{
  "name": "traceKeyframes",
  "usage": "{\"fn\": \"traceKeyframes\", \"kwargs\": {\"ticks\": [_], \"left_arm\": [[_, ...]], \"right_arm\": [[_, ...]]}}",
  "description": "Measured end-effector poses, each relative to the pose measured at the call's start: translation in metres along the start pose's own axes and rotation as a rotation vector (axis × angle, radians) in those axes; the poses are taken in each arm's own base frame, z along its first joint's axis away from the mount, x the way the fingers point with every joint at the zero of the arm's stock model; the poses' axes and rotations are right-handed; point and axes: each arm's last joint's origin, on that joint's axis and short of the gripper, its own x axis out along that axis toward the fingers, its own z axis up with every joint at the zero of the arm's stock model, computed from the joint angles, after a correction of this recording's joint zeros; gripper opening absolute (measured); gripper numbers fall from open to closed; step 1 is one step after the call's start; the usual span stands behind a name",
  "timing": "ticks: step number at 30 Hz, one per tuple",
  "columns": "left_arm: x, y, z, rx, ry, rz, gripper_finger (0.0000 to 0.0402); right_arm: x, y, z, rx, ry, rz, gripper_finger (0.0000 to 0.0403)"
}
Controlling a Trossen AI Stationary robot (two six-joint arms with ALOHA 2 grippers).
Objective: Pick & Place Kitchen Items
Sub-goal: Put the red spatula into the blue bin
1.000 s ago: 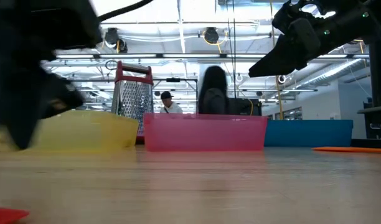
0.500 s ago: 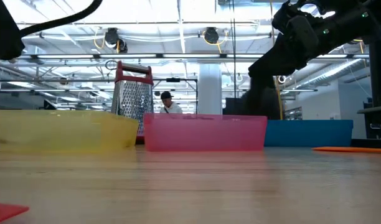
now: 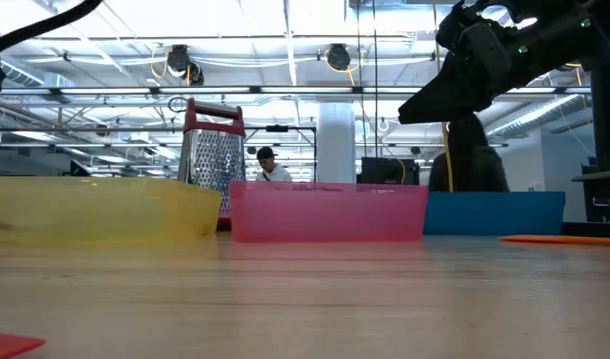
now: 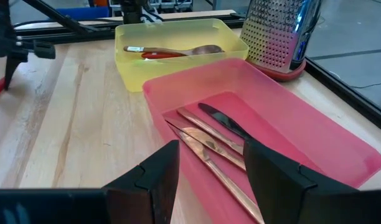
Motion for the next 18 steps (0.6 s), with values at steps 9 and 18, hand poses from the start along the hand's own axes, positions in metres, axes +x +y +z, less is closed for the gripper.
{"fn": "traceKeyframes", "kwargs": {"ticks": [9, 18], "left_arm": [[0.002, -0.01, -0.014, -0.09, -0.102, 0.004, 0.014], [0.003, -0.011, -0.027, -0.055, -0.159, 0.058, 0.0069]], "right_arm": [[-0.003, 0.01, -0.001, -0.007, 0.001, 0.045, 0.0171], [-0.012, 0.029, -0.005, -0.041, 0.004, 0.137, 0.0171]]}}
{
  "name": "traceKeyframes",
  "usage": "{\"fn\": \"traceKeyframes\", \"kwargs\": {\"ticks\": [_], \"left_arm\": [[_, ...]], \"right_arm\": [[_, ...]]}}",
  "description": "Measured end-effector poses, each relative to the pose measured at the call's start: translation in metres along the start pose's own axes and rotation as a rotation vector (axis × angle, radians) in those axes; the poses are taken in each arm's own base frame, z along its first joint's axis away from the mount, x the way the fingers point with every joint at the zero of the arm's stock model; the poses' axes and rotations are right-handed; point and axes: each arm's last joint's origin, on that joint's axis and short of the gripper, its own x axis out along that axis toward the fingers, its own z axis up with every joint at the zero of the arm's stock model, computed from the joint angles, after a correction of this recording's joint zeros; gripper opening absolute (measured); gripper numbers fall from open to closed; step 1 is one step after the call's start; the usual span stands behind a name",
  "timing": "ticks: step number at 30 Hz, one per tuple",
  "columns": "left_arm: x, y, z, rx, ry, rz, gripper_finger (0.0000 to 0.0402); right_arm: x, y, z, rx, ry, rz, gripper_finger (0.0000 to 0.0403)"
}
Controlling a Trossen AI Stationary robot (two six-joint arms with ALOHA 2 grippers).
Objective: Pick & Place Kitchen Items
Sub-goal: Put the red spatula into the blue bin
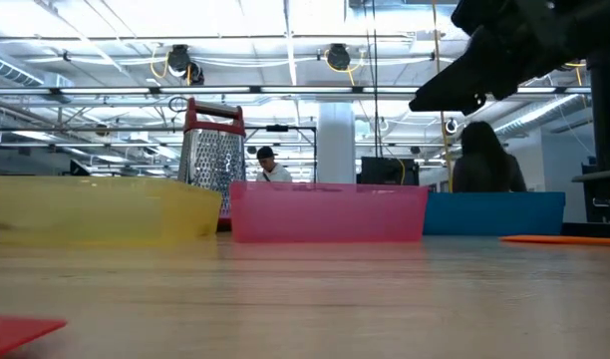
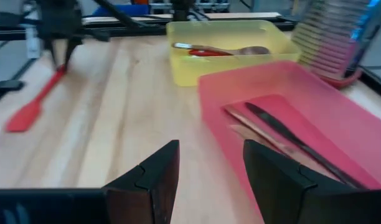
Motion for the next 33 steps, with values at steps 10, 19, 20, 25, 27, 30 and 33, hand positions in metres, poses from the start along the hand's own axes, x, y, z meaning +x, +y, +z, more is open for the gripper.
{"fn": "traceKeyframes", "kwargs": {"ticks": [10, 19, 20, 25, 27, 30, 33], "left_arm": [[0.002, 0.003, 0.011, -0.017, -0.204, 0.049, 0.0009], [-0.001, -0.007, 0.036, 0.144, -0.406, -0.014, 0.0013], [-0.002, -0.008, 0.039, 0.167, -0.441, -0.017, 0.0014], [-0.003, -0.011, 0.042, 0.217, -0.506, -0.001, 0.0033], [-0.004, -0.012, 0.039, 0.216, -0.51, 0.0, 0.0052], [-0.004, -0.014, 0.031, 0.186, -0.494, -0.017, 0.0085], [-0.005, -0.018, 0.019, 0.193, -0.471, -0.049, 0.0114]], "right_arm": [[0.008, 0.044, -0.007, 0.039, -0.096, 0.176, 0.0171], [0.043, 0.079, -0.032, 0.035, -0.245, 0.301, 0.0171], [0.047, 0.081, -0.035, 0.026, -0.245, 0.322, 0.0171], [0.058, 0.089, -0.038, -0.01, -0.236, 0.357, 0.0171], [0.059, 0.09, -0.038, -0.017, -0.241, 0.356, 0.0171], [0.059, 0.09, -0.038, -0.016, -0.241, 0.355, 0.0171], [0.059, 0.09, -0.038, -0.015, -0.241, 0.355, 0.0171]]}}
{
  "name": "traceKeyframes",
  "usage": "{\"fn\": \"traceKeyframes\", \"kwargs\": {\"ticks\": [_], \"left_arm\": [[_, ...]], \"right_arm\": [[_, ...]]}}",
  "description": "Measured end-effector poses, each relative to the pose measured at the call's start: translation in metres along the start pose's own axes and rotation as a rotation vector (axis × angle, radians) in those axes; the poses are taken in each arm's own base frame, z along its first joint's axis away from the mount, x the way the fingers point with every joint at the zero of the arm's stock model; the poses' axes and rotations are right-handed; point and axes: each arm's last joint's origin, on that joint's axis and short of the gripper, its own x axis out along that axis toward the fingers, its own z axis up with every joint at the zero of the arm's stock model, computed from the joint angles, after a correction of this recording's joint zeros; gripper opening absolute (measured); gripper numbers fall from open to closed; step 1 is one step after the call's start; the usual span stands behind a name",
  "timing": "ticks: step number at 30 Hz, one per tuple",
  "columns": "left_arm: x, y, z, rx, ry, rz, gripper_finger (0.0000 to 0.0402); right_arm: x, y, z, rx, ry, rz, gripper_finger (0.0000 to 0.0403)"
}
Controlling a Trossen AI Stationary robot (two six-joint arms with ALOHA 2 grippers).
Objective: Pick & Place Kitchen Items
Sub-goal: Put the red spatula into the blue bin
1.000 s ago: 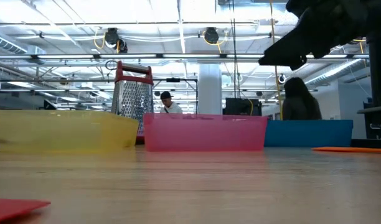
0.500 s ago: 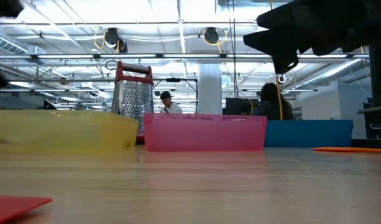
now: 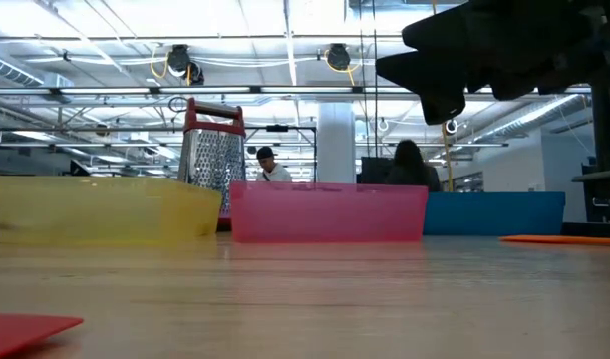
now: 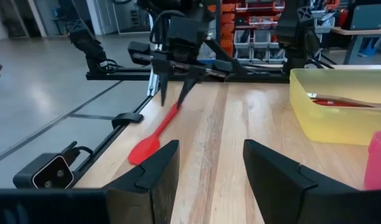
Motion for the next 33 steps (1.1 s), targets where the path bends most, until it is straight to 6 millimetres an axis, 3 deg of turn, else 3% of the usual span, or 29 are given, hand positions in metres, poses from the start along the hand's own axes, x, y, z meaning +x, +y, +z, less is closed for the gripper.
{"fn": "traceKeyframes", "kwargs": {"ticks": [7, 16, 25, 31, 33], "left_arm": [[-0.013, -0.016, -0.038, 0.115, 0.013, -0.03, 0.013], [0.012, -0.009, -0.086, 0.194, -0.041, 0.104, 0.0114], [0.023, -0.002, -0.1, 0.224, -0.07, 0.163, 0.0109], [0.023, -0.002, -0.102, 0.217, -0.093, 0.164, 0.0043], [0.024, -0.004, -0.102, 0.202, -0.132, 0.156, 0.0039]], "right_arm": [[0.0, 0.0, 0.001, 0.002, -0.008, 0.0, 0.0171], [0.0, 0.0, 0.004, 0.0, -0.038, 0.002, 0.0171], [0.001, -0.003, 0.008, 0.009, -0.079, -0.005, 0.0171], [0.001, -0.003, 0.008, 0.015, -0.079, -0.006, 0.0171], [0.001, -0.003, 0.008, 0.015, -0.078, -0.006, 0.0171]]}}
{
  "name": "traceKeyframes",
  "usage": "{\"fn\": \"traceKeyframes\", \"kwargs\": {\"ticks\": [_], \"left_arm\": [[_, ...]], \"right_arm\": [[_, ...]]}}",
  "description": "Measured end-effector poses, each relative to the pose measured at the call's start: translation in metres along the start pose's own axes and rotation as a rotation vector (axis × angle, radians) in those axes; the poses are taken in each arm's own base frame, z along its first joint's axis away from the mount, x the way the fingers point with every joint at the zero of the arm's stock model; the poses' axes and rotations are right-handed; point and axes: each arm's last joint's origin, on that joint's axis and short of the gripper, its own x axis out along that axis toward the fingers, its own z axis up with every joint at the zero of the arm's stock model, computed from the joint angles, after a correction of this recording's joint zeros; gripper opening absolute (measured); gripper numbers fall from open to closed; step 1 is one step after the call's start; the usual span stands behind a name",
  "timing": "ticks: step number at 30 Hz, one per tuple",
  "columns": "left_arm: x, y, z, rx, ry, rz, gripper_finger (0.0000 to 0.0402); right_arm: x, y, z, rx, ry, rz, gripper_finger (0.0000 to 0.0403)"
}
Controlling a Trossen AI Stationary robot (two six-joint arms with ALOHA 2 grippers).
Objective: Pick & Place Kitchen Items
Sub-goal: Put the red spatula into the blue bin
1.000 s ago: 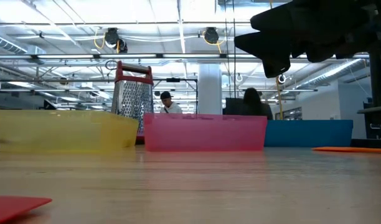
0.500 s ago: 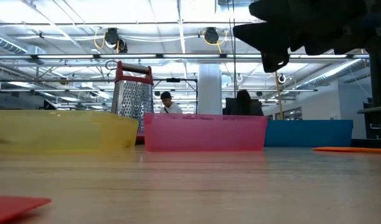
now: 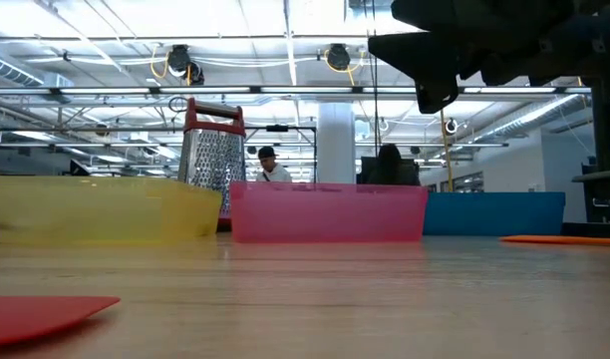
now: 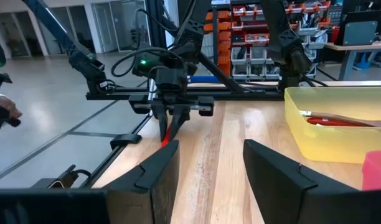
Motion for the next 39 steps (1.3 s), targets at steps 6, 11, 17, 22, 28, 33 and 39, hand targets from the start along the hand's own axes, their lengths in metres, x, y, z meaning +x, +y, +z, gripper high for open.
{"fn": "traceKeyframes", "kwargs": {"ticks": [6, 11, 17, 22, 28, 33, 39], "left_arm": [[0.009, -0.003, 0.013, -0.058, -0.095, -0.001, 0.0039], [0.028, 0.006, 0.03, -0.054, -0.143, 0.059, 0.0048], [0.055, 0.025, 0.057, -0.062, -0.169, 0.14, 0.0052], [0.076, 0.04, 0.078, -0.016, -0.139, 0.138, 0.0054], [0.094, 0.059, 0.098, -0.004, -0.109, 0.119, 0.0054], [0.102, 0.069, 0.106, 0.011, -0.111, 0.131, 0.0055], [0.106, 0.073, 0.116, 0.041, -0.158, 0.14, 0.0055]], "right_arm": [[0.0, 0.0, -0.004, -0.01, 0.036, -0.004, 0.0171], [0.0, 0.0, -0.004, -0.012, 0.036, -0.004, 0.0171], [0.0, 0.0, -0.004, -0.034, 0.044, -0.003, 0.0171], [-0.001, -0.002, -0.014, -0.061, 0.147, -0.012, 0.0171], [-0.005, -0.008, -0.032, 0.042, 0.325, -0.072, 0.0171], [-0.007, -0.019, -0.041, 0.283, 0.42, -0.178, 0.0171], [-0.009, -0.03, -0.046, 0.54, 0.45, -0.299, 0.0171]]}}
